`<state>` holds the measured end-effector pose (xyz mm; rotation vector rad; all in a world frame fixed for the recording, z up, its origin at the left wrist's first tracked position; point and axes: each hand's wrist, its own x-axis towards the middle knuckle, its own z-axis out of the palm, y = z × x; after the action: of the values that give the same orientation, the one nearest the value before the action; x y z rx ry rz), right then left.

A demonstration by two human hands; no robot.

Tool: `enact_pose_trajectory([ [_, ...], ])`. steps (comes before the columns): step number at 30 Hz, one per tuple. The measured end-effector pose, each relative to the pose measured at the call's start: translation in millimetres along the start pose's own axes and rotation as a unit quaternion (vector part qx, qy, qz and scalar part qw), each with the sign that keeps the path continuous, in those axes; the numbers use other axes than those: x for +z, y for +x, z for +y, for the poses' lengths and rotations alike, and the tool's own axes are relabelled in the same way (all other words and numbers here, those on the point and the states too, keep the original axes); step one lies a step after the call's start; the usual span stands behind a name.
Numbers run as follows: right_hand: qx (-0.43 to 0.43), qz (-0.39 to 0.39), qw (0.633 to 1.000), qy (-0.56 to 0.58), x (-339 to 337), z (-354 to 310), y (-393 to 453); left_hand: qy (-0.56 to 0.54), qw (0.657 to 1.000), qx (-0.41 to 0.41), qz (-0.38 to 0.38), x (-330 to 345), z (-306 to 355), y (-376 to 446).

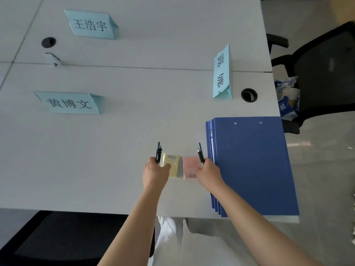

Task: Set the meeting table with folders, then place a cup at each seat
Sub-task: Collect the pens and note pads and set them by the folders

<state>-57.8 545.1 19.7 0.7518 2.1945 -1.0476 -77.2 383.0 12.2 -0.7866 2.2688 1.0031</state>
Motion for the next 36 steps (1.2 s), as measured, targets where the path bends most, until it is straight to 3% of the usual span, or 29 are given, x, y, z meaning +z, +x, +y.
enact_pose_trajectory([
  [2, -0.009, -0.002, 0.999, 0.035, -9.0, 6.5, -6.1, -0.09, 0.996, -0.012, -0.005, 2.4, 5.5, -6.2],
  [6, 0.031, 0.007, 0.993, 0.115, -24.9, 20.0, -13.3, -0.234, 0.968, -0.029, -0.085, 18.4, 23.5, -22.4],
  [13, 0.03, -0.007, 0.995, 0.097, -33.5, 27.9, -17.4, -0.194, 0.965, -0.04, -0.173, 62.7, 42.4, -38.3],
  [17, 0.025, -0.009, 0.994, 0.108, -36.6, 26.6, -17.7, -0.169, 0.97, -0.044, -0.17, 76.3, 44.9, -42.2],
  [26, -0.051, 0.002, 0.999, -0.011, -51.4, 26.0, -22.3, -0.146, 0.971, -0.014, -0.187, 85.9, 38.6, -49.7],
  [32, -0.062, -0.027, 0.998, -0.017, -60.2, 42.9, -29.4, -0.155, 0.976, -0.012, -0.154, 85.4, 30.6, -57.1],
  [36, -0.058, -0.005, 0.998, 0.008, -66.1, 62.4, -44.7, -0.172, 0.975, 0.013, -0.143, 74.5, 29.2, -73.1],
])
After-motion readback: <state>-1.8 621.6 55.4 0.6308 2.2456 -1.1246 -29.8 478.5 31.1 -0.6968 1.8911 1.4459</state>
